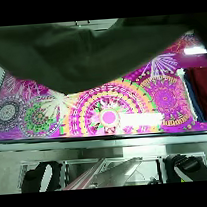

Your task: Fold the shirts.

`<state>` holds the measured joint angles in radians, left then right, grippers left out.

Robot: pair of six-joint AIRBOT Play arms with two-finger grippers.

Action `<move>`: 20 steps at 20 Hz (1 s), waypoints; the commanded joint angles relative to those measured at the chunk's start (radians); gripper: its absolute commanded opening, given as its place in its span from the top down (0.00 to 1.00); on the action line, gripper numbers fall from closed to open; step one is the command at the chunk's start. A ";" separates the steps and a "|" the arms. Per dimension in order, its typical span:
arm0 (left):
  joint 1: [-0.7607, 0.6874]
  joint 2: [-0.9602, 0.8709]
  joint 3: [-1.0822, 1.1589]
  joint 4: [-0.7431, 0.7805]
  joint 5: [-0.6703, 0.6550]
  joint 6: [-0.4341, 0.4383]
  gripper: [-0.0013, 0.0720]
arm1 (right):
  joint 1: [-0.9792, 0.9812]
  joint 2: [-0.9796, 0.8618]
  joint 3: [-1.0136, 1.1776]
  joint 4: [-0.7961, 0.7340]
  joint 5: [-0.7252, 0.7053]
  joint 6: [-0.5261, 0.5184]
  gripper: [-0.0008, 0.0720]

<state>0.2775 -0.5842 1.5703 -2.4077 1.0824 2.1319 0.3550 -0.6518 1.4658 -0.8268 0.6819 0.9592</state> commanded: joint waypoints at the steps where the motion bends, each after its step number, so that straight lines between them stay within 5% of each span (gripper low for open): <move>1: 0.001 0.050 0.134 0.078 -0.091 -0.012 0.97 | -0.003 0.090 0.011 -0.004 -0.127 -0.108 0.96; 7: -0.079 -0.354 0.179 0.003 0.082 -0.008 0.97 | -0.005 -0.293 0.008 -0.076 -0.124 0.039 0.96; 9: -0.141 -0.504 0.114 0.047 0.079 0.018 0.97 | -0.004 -0.492 0.005 -0.123 -0.121 0.135 0.96; 17: -0.245 -1.052 -0.066 0.061 -0.095 0.126 0.97 | -0.011 -1.107 0.006 -0.108 -0.154 0.201 0.94; 18: -0.224 -1.074 -0.047 0.069 -0.097 0.126 0.83 | -0.023 -1.109 0.006 -0.109 -0.149 0.201 0.71; 19: -0.194 -1.086 -0.011 0.094 -0.064 0.108 0.01 | -0.043 -1.091 0.010 -0.109 -0.126 0.201 0.38; 20: -0.161 -1.089 0.026 0.124 -0.017 0.041 0.06 | -0.070 -1.057 0.011 -0.108 -0.093 0.201 0.31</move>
<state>0.0689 -1.5990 1.5490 -2.3314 1.0325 2.2322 0.3229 -1.6840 1.4727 -0.9344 0.5446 1.1469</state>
